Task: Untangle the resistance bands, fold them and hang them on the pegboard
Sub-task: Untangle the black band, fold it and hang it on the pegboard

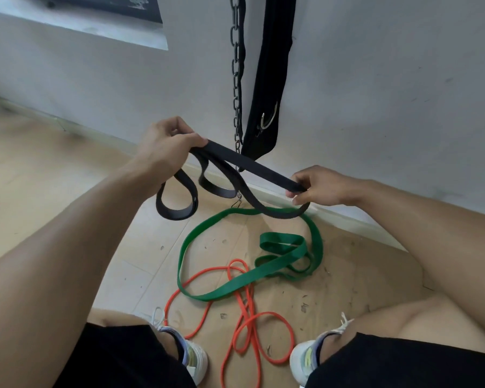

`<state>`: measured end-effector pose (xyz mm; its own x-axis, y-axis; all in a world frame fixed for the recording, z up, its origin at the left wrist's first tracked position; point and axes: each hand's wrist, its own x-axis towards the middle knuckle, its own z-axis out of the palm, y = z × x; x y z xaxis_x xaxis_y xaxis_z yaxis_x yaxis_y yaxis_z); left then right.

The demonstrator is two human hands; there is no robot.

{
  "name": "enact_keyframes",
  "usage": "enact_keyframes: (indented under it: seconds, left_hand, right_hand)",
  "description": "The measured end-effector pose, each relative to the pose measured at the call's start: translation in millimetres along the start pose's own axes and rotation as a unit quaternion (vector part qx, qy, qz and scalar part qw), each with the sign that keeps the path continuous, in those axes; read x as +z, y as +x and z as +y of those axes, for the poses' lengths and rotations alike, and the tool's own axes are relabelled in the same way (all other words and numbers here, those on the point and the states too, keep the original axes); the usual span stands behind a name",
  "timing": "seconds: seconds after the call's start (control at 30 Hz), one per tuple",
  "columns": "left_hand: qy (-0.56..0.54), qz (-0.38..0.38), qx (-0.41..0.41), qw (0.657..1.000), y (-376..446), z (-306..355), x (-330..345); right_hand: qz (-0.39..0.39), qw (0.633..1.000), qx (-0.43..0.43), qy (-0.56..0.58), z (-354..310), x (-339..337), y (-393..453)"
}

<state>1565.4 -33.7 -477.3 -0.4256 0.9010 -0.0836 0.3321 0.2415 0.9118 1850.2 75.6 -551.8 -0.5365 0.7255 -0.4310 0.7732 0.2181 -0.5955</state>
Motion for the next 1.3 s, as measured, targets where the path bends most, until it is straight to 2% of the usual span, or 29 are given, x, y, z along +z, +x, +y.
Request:
enact_keyframes:
  seconds: [0.1, 0.13, 0.23, 0.33, 0.4, 0.53, 0.7, 0.9, 1.0, 1.1, 1.17, 1.3]
  left_hand:
    - [-0.002, 0.049, -0.023, 0.999, 6.3, -0.4, -8.3]
    - [0.002, 0.057, -0.026, 0.998, 7.6, -1.0, -10.8]
    - [0.026, 0.067, -0.038, 0.997, 10.1, -7.0, -15.1]
    - [0.044, 0.082, -0.051, 0.994, 12.1, -12.6, -17.4]
    - [0.062, 0.087, -0.062, 0.992, 13.5, -15.9, -19.8]
    - [0.071, 0.092, -0.081, 0.990, 15.2, -23.5, -27.1]
    - [0.078, 0.079, -0.088, 0.990, 14.2, -27.1, -27.9]
    - [0.093, 0.079, -0.085, 0.989, 12.5, -26.3, -24.4]
    - [0.096, 0.071, -0.083, 0.989, 11.6, -26.4, -21.8]
    - [0.093, 0.044, -0.077, 0.992, 10.9, -26.5, -18.3]
    - [0.082, 0.010, -0.072, 0.994, 9.4, -25.8, -15.7]
    - [0.041, -0.075, -0.059, 0.995, 0.5, -17.1, -6.9]
  right_hand:
    - [0.022, 0.998, 0.035, -0.052, 9.8, -0.6, 2.5]
    - [0.031, 0.998, 0.048, -0.035, 12.5, -0.1, 2.6]
    - [0.083, 0.985, 0.075, 0.132, 14.0, 0.1, 5.0]
    - [0.117, 0.931, 0.090, 0.334, 7.4, -6.2, 7.1]
    - [0.062, 0.912, 0.090, 0.396, 5.0, -16.1, 4.4]
    - [-0.114, 0.926, 0.077, 0.352, 11.0, -36.1, -11.7]
    - [-0.175, 0.921, 0.070, 0.340, 24.3, -51.7, -20.6]
    - [-0.234, 0.871, 0.010, 0.432, 33.6, -56.1, -15.2]
    - [-0.228, 0.900, 0.030, 0.371, 31.7, -54.2, -13.2]
    - [-0.207, 0.958, 0.083, 0.182, 35.7, -44.2, -11.5]
    - [-0.217, 0.967, 0.110, 0.070, 36.7, -35.2, -11.7]
    - [-0.189, 0.971, 0.147, 0.011, 34.9, -23.2, -8.5]
